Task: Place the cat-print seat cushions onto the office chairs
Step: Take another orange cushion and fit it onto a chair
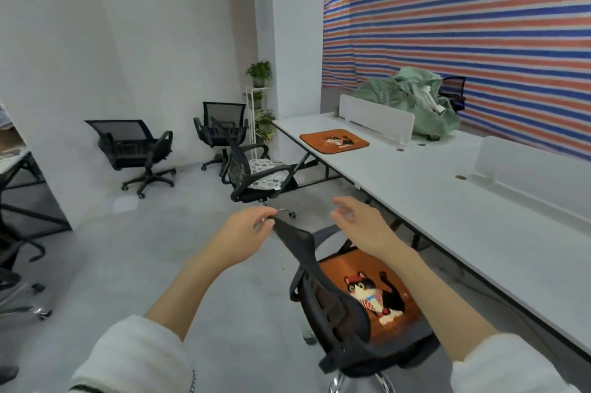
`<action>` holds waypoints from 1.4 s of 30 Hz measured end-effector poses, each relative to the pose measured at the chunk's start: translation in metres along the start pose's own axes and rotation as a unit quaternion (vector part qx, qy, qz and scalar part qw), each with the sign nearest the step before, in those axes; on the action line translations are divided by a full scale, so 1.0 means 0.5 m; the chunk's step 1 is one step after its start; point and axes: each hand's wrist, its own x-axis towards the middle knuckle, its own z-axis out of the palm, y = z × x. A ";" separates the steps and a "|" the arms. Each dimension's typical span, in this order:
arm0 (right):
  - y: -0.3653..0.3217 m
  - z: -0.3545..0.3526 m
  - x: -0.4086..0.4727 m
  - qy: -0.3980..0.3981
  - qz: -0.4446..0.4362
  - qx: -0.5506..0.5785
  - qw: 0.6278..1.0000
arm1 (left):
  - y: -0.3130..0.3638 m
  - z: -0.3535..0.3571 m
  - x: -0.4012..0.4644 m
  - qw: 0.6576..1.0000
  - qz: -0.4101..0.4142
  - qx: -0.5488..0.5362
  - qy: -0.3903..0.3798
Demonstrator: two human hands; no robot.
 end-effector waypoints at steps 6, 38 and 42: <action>0.002 0.047 0.339 -0.014 0.030 -0.005 0.999 | -0.157 -0.073 0.288 1.000 -0.004 0.026 0.009; 0.354 0.210 1.663 0.159 0.329 0.055 0.929 | -0.785 0.126 1.756 0.971 0.097 -0.059 -0.211; 0.423 0.174 1.784 0.175 0.362 0.055 0.914 | -0.778 0.185 1.919 0.965 0.096 -0.055 -0.237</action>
